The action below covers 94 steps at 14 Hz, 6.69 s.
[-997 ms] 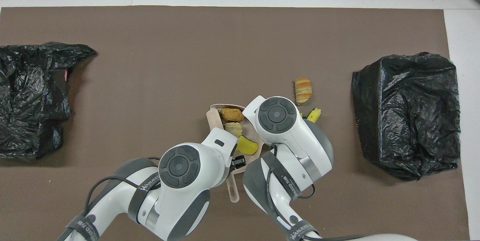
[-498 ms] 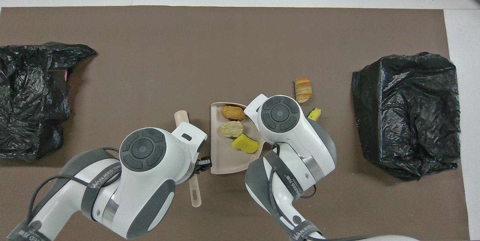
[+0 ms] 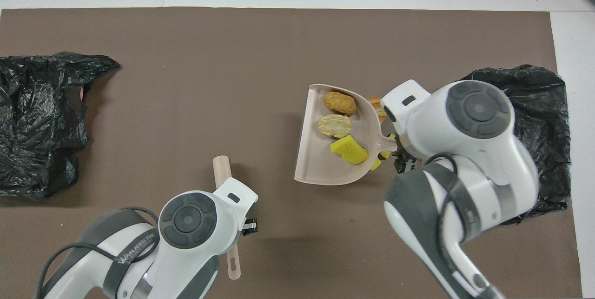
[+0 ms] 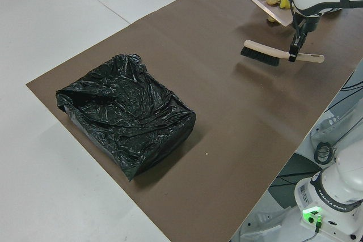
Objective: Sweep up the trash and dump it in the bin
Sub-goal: 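Carry the loaded dustpan with the right gripper toward the black bag, then tip the dustpan into the black bag while the left gripper drops the brush, then bring the empty dustpan back and set it on the mat with the right gripper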
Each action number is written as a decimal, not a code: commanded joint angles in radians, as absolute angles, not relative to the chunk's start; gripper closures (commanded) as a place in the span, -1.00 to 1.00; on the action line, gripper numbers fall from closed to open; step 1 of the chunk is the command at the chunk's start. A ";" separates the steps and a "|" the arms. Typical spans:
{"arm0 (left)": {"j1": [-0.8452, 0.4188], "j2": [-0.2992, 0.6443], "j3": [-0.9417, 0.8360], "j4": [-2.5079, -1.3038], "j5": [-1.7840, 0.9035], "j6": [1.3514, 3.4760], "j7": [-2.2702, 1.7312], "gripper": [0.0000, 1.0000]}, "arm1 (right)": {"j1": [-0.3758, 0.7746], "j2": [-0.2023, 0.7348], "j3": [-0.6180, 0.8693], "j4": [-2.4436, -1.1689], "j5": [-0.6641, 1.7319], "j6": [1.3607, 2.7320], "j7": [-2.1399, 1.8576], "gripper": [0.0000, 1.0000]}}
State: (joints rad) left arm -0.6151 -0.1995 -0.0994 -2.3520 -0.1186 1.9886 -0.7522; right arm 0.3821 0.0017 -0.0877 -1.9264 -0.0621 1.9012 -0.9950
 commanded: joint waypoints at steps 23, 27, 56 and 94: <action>-0.619 -0.144 -0.087 -2.320 -0.097 2.119 -0.954 -1.00 | -0.082 -0.025 -0.080 -1.928 -0.845 1.930 -1.617 1.00; -0.403 -0.146 -0.084 -2.192 -0.095 1.992 -0.645 -1.00 | -0.040 -0.037 -0.078 -1.939 -0.948 1.927 -1.635 1.00; 0.066 0.006 -0.081 -1.546 0.020 1.522 -0.028 -1.00 | 0.326 0.024 0.089 -1.715 -0.214 1.611 -0.089 1.00; -0.316 0.110 0.040 -1.621 0.006 1.725 -0.090 -1.00 | 0.716 -0.084 0.153 -2.252 0.282 2.132 0.537 -1.00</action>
State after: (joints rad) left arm -0.2595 0.0812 0.0246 -1.6121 -0.0016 1.6757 -0.0237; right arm 0.6874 -0.0622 0.1578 -2.1736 0.2557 2.0516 0.5112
